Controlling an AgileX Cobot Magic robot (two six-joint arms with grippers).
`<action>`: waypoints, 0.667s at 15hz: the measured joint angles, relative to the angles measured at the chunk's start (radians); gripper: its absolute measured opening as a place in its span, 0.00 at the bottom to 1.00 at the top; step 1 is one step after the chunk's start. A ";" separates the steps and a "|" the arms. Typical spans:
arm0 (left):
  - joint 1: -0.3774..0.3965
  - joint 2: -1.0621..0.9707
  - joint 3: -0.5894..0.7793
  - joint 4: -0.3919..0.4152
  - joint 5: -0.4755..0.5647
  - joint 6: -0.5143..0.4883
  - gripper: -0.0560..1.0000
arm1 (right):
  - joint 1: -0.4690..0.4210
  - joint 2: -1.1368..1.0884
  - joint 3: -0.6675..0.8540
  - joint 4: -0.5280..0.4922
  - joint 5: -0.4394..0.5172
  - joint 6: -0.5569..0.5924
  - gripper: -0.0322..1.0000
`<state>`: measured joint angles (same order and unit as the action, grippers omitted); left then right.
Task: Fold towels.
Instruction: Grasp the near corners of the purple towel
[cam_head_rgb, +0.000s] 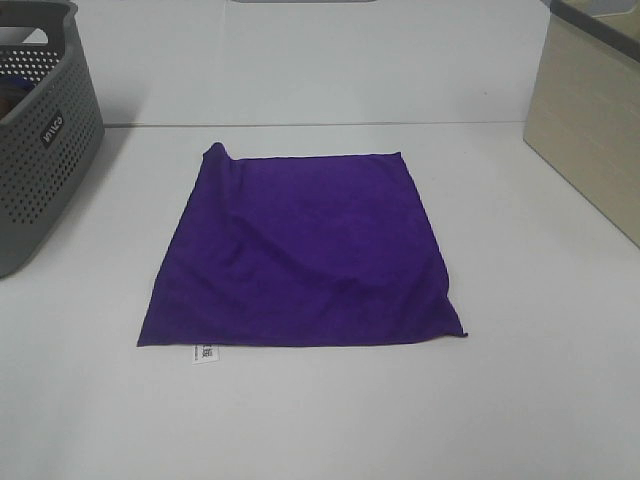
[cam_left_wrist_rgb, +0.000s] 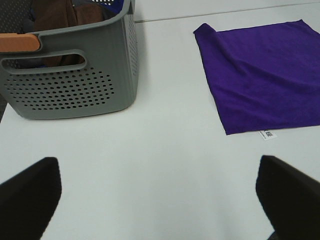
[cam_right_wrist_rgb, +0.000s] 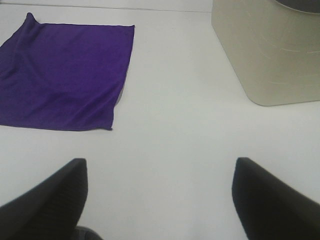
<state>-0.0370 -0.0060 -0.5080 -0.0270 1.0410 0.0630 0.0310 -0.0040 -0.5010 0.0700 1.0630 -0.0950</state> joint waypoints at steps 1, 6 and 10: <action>0.000 0.000 0.000 0.000 0.000 0.000 0.99 | 0.000 0.000 0.000 0.000 0.000 0.000 0.78; 0.000 0.000 0.000 0.003 0.000 0.000 0.99 | 0.000 0.000 0.000 0.000 0.000 0.000 0.78; 0.000 0.000 0.000 0.015 0.000 0.000 0.99 | 0.000 0.000 0.000 0.000 0.000 0.000 0.78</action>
<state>-0.0370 -0.0060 -0.5080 -0.0120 1.0410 0.0630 0.0310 -0.0040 -0.5010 0.0700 1.0630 -0.0950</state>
